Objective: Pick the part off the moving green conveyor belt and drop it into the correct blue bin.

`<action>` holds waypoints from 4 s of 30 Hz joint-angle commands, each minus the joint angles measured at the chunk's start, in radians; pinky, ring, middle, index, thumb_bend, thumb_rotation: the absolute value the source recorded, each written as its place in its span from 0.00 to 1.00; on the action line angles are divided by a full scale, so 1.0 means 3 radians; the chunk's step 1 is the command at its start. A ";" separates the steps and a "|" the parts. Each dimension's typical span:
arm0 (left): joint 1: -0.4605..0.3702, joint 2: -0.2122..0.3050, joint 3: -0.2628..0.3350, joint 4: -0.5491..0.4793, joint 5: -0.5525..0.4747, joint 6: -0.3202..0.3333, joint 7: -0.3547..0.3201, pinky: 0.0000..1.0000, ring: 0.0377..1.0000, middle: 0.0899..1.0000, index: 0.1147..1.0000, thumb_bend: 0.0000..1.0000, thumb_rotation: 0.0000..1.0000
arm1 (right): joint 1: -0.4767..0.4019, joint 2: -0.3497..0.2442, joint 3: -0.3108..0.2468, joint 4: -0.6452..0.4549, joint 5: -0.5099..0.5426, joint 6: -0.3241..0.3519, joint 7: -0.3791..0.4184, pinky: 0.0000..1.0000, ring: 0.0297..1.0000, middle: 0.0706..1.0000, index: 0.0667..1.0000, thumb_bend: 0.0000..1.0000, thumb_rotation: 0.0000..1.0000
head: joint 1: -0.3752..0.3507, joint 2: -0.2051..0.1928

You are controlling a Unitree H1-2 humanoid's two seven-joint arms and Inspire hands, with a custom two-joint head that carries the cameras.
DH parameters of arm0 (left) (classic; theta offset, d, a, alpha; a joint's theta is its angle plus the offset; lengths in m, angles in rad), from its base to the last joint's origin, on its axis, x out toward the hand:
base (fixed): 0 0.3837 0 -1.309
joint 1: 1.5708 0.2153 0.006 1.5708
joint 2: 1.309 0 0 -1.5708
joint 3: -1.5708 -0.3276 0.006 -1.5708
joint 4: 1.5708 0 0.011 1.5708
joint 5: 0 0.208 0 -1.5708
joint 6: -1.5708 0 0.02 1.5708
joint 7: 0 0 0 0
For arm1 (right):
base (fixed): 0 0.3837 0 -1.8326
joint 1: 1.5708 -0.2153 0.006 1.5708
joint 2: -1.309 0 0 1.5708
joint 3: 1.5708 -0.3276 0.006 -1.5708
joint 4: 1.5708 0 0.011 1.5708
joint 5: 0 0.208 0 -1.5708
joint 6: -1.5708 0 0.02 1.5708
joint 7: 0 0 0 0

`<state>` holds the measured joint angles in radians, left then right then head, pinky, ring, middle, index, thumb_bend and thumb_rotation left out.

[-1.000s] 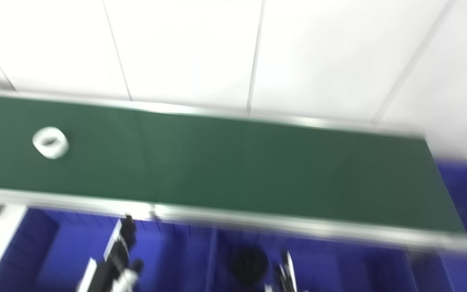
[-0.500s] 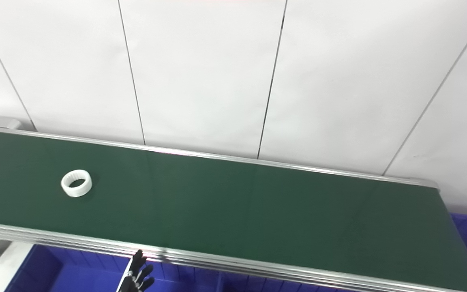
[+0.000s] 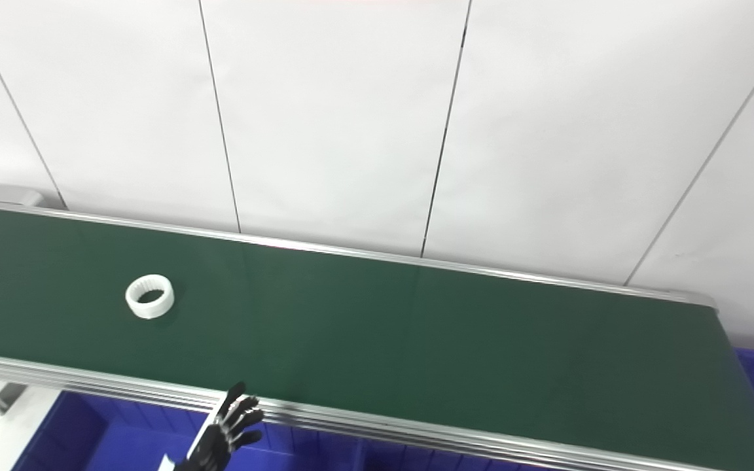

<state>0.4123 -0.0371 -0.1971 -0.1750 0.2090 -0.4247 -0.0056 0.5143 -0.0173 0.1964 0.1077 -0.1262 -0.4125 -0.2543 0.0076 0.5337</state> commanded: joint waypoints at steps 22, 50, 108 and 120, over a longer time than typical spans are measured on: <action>-0.2179 0.1100 0.0475 0.0168 0.1751 0.0396 0.0046 0.66 0.82 0.78 0.75 0.85 0.25 | -0.0151 0.0077 -0.0040 -0.0004 -0.0019 -0.0189 0.0072 0.93 0.94 1.00 1.00 0.66 1.00 | 0.0064 0.0045; -0.3380 0.1423 -0.0429 0.2280 0.2214 0.0839 -0.0003 0.80 0.86 0.75 0.70 0.94 0.28 | -0.0161 0.0156 0.0085 -0.0052 -0.0058 -0.0190 0.0040 0.91 0.96 1.00 1.00 0.67 1.00 | -0.0056 0.0129; -0.3500 0.1336 -0.0919 0.1830 0.2119 0.1095 -0.0033 0.65 0.55 0.47 0.43 0.52 0.07 | 0.0076 0.0298 0.0119 -0.0354 -0.0149 -0.0180 0.0107 0.88 0.92 0.98 1.00 0.75 1.00 | -0.0187 0.0417; -0.3120 0.1502 -0.0586 0.0569 0.2048 0.1149 -0.0445 0.65 0.55 0.49 0.42 0.52 0.07 | 0.0112 0.0268 0.0058 -0.0500 -0.0088 -0.0092 0.0224 0.90 0.94 0.98 1.00 0.76 1.00 | -0.0061 0.0585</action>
<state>-0.5159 0.3910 -0.3987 0.0486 0.8320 -0.0762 -0.1488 0.5362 0.0635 0.2163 -0.0041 -0.1563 -0.4125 -0.2078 -0.0123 0.7087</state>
